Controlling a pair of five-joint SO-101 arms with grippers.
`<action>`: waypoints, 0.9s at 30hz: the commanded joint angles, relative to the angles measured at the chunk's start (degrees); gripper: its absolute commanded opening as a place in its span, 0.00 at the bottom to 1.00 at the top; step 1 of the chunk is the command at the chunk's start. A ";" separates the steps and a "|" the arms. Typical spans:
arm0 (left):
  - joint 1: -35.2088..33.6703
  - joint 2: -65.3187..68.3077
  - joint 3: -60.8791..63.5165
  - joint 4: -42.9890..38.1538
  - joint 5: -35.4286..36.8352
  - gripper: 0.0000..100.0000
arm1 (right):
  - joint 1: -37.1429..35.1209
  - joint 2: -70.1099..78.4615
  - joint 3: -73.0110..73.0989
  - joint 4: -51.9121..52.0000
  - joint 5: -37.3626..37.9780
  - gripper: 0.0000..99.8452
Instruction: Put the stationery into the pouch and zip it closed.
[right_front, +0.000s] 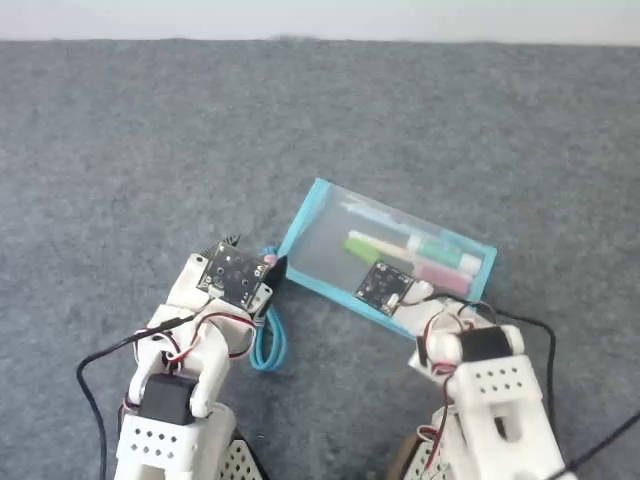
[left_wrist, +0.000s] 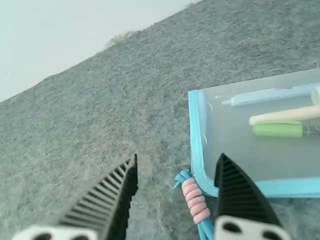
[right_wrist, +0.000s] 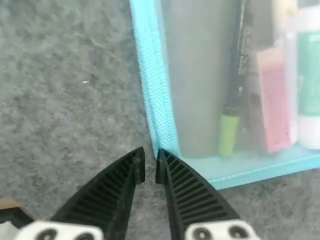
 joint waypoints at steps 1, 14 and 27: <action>-0.70 -0.88 -1.27 -1.76 0.79 0.24 | 2.68 9.01 -4.31 -5.76 0.88 0.04; -0.70 -0.79 -1.27 -1.76 0.79 0.24 | 14.11 46.90 -34.64 -12.44 -1.49 0.04; -0.97 -0.79 -1.19 -1.93 0.79 0.24 | 17.01 85.93 -95.12 5.41 -15.38 0.04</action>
